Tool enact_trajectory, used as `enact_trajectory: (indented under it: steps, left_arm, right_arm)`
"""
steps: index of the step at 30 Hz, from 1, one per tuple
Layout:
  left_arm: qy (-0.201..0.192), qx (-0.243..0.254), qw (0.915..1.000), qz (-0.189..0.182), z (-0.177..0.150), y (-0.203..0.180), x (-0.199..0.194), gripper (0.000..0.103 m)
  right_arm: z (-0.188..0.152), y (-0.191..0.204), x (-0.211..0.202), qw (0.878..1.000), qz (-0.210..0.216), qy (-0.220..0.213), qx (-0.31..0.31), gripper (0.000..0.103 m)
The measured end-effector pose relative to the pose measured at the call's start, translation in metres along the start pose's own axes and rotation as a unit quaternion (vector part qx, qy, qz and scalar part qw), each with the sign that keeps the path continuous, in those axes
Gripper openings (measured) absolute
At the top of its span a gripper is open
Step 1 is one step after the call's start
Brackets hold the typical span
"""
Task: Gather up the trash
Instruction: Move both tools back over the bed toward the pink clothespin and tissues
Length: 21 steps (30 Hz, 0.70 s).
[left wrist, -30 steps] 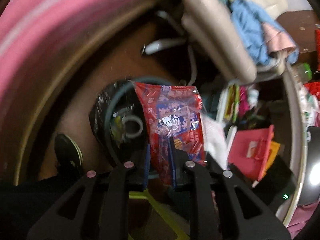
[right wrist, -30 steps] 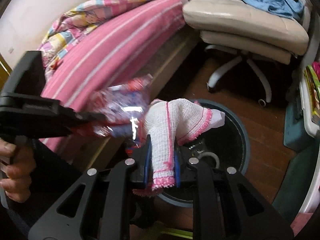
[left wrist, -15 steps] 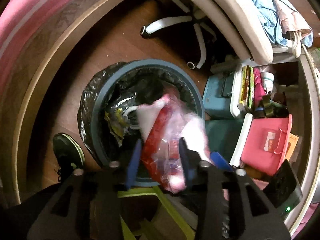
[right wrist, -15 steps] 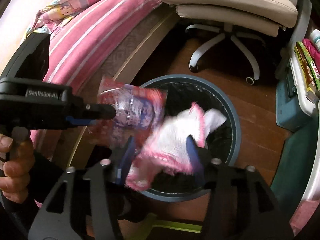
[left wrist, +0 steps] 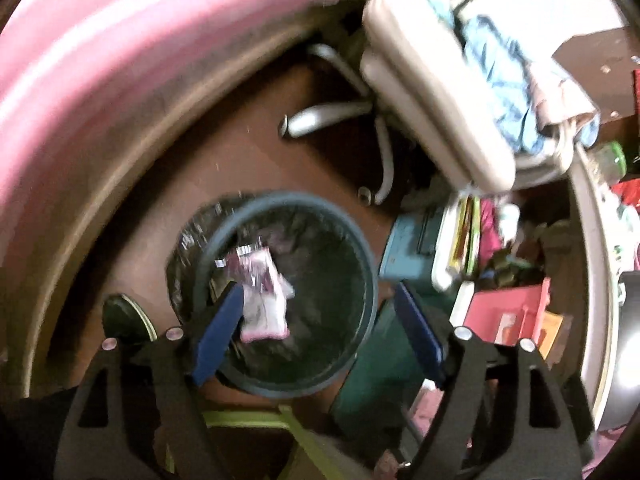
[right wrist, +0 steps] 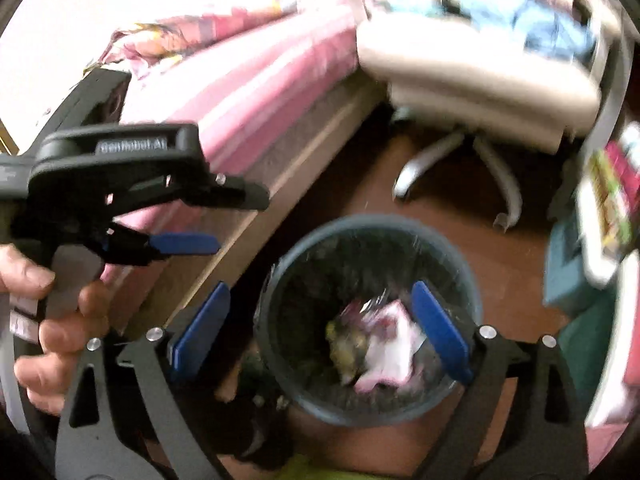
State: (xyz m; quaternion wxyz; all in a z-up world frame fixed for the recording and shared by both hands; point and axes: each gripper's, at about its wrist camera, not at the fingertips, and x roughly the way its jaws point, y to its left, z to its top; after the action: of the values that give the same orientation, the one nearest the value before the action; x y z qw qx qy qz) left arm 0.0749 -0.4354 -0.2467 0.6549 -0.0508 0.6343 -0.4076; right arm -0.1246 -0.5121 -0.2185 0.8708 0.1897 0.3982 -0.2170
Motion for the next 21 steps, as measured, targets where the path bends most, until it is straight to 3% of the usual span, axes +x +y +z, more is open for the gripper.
enact_trajectory:
  steps: [3, 8, 15, 21]
  left_arm:
    - [-0.056, -0.014, 0.998, -0.025, 0.0, 0.003, -0.039, 0.083]
    - [-0.156, -0.026, 0.9869, -0.033, 0.0, 0.013, -0.112, 0.087]
    - [-0.291, -0.042, 0.9554, -0.026, -0.001, 0.065, -0.234, 0.089]
    - [-0.36, -0.095, 0.9279, 0.008, -0.021, 0.142, -0.302, 0.089]
  right_arm:
    - [0.016, 0.028, -0.019, 0.998, -0.031, -0.045, -0.043, 0.091]
    - [0.047, 0.067, -0.047, 0.992, 0.011, -0.1, -0.073, 0.091]
    - [0.1, 0.144, -0.078, 0.979, 0.074, -0.17, -0.084, 0.091]
    - [0.139, 0.219, -0.076, 0.974, 0.155, -0.146, -0.074, 0.091]
